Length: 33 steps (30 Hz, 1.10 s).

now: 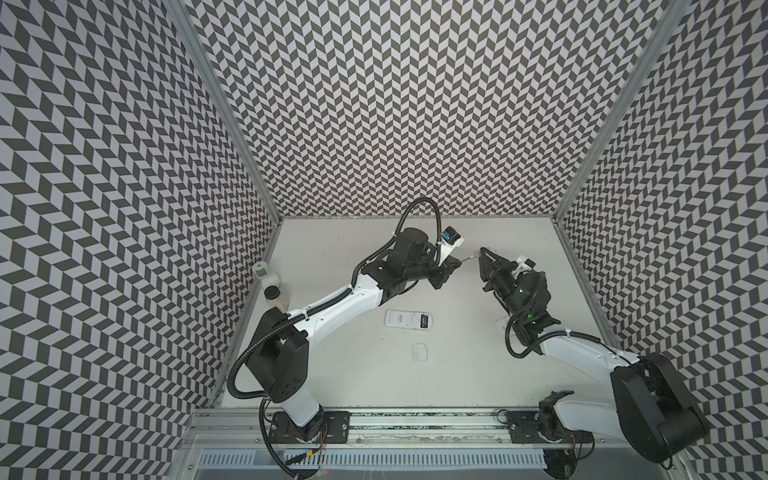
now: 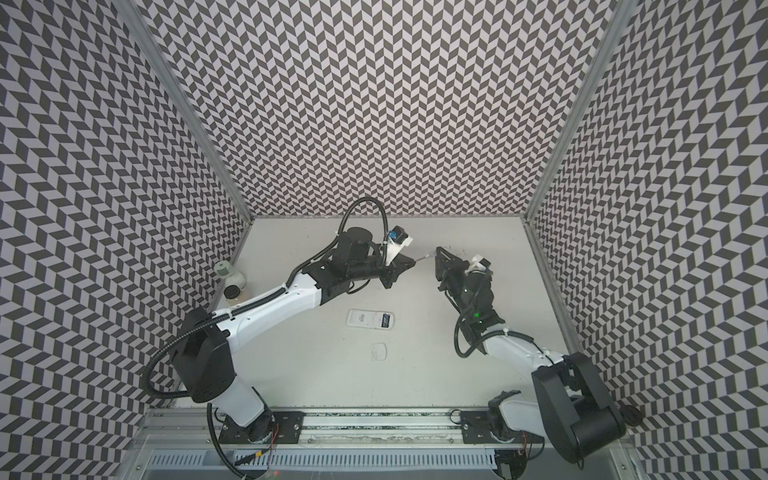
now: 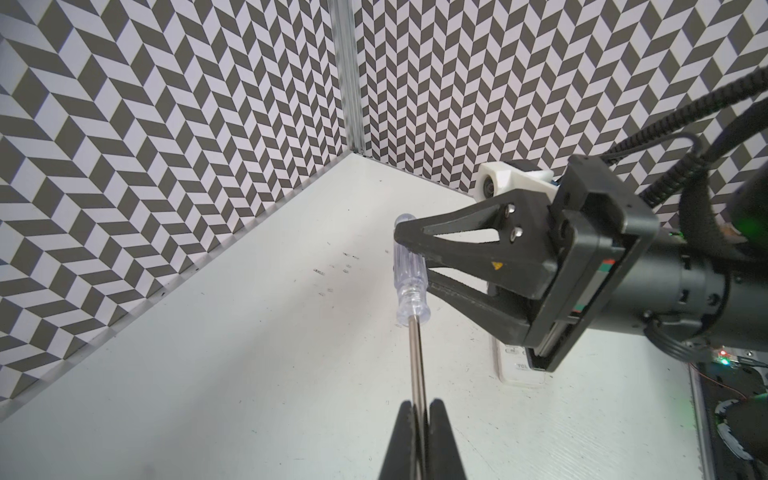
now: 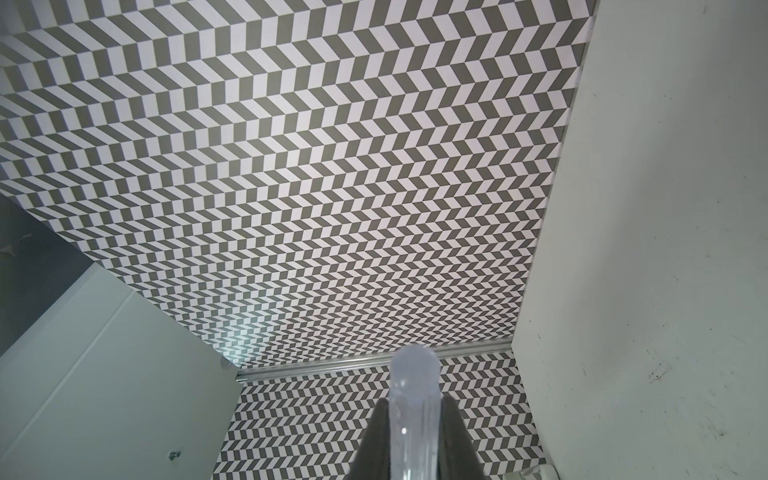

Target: Unload the batteries from the remote control

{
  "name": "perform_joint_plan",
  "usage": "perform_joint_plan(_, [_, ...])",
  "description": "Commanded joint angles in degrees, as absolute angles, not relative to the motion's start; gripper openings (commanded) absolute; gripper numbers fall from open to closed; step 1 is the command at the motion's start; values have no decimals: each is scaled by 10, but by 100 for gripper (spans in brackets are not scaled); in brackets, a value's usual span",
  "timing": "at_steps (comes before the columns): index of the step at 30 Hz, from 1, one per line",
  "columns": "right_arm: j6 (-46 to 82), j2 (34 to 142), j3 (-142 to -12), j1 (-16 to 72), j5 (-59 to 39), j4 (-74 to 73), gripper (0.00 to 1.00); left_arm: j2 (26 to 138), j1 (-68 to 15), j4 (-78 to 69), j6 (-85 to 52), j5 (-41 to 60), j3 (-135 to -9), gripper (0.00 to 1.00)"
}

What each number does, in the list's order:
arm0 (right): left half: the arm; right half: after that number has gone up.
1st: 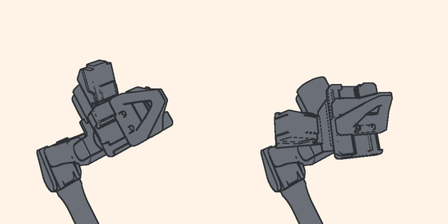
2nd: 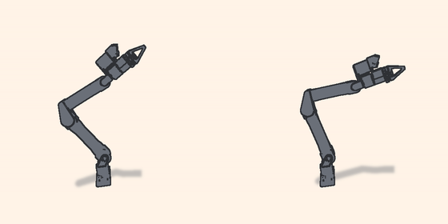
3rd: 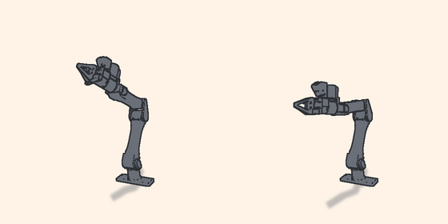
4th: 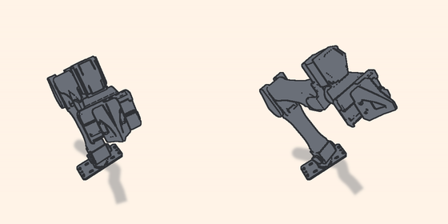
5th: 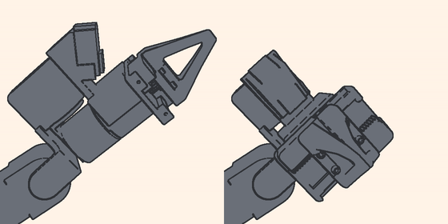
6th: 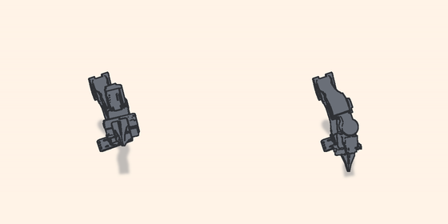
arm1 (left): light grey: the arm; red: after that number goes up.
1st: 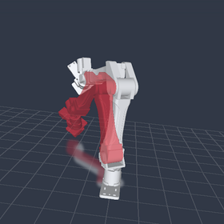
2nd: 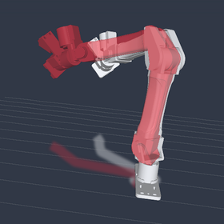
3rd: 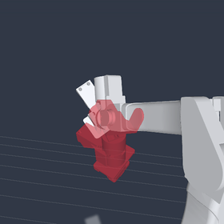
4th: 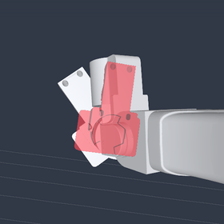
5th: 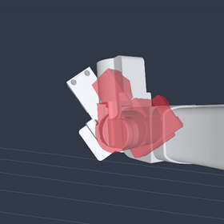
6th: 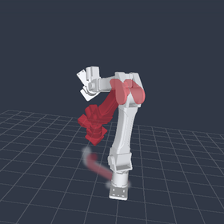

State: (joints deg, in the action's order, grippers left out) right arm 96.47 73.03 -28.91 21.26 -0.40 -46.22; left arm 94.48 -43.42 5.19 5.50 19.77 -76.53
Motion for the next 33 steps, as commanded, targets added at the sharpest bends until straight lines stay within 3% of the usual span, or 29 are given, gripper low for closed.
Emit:
perform_joint_plan(1, [962, 707, -277, 209, 6, -506, 21, 935, -439, 57, 52, 196, -769, 0])
perform_joint_plan(4, [921, 681, -267, 207, 19, -497, 39, 925, -433, 69, 51, 211, -771, 0])
perform_joint_plan(11, [752, 594, -242, 185, 67, -443, 57, 900, -386, 104, 73, 295, -767, 0])
perform_joint_plan(17, [540, 541, -257, 159, 44, -393, 66, 862, -306, 110, 77, 419, -731, 0])
perform_joint_plan(22, [422, 525, -253, 134, -48, -406, 89, 830, -232, 114, 86, 497, -696, 0])
perform_joint_plan(28, [333, 565, -317, 122, -196, -365, 92, 805, -186, 196, 194, 564, -675, 0])
perform_joint_plan(33, [260, 624, -375, 120, -346, -333, 90, 784, -165, 200, 205, 622, -635, 0])
